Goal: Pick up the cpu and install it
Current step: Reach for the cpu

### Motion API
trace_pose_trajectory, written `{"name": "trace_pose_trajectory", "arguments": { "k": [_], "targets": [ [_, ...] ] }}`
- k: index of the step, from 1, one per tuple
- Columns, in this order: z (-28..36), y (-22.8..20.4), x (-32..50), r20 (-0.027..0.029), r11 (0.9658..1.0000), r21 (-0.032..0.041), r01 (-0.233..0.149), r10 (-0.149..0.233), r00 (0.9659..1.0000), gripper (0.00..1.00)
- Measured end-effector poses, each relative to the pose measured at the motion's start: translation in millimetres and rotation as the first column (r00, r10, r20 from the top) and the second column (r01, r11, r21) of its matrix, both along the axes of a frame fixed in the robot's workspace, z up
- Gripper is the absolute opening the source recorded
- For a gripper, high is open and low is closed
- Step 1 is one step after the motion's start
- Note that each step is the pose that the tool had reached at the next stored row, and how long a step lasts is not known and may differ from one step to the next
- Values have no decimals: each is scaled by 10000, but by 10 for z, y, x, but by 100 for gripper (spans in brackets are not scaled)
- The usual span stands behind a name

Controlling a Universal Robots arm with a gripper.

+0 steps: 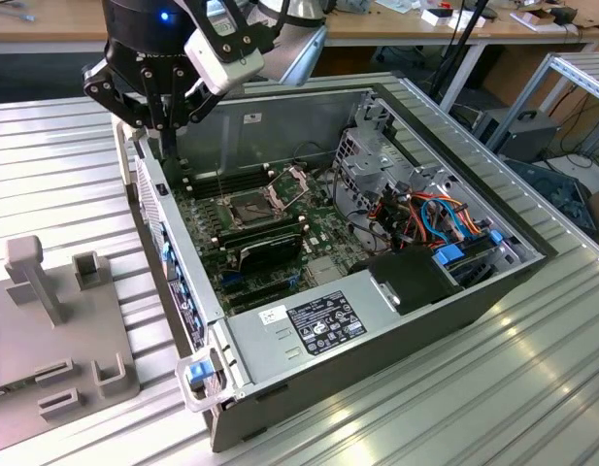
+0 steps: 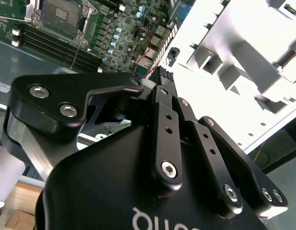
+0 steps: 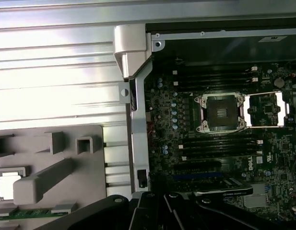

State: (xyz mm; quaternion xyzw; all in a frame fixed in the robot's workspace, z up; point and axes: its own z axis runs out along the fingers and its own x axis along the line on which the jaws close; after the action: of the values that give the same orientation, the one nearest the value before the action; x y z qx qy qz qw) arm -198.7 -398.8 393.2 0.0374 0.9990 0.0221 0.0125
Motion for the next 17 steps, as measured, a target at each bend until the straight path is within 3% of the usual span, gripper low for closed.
{"name": "trace_pose_trajectory", "arguments": {
  "k": [8, 17],
  "targets": [
    [0, 0, -114, 1, 10000, 0, -1, 1, 10000, 11],
    [0, 0, -314, 0, 10000, 0, -1, 1, 10000, 11]
  ]
}}
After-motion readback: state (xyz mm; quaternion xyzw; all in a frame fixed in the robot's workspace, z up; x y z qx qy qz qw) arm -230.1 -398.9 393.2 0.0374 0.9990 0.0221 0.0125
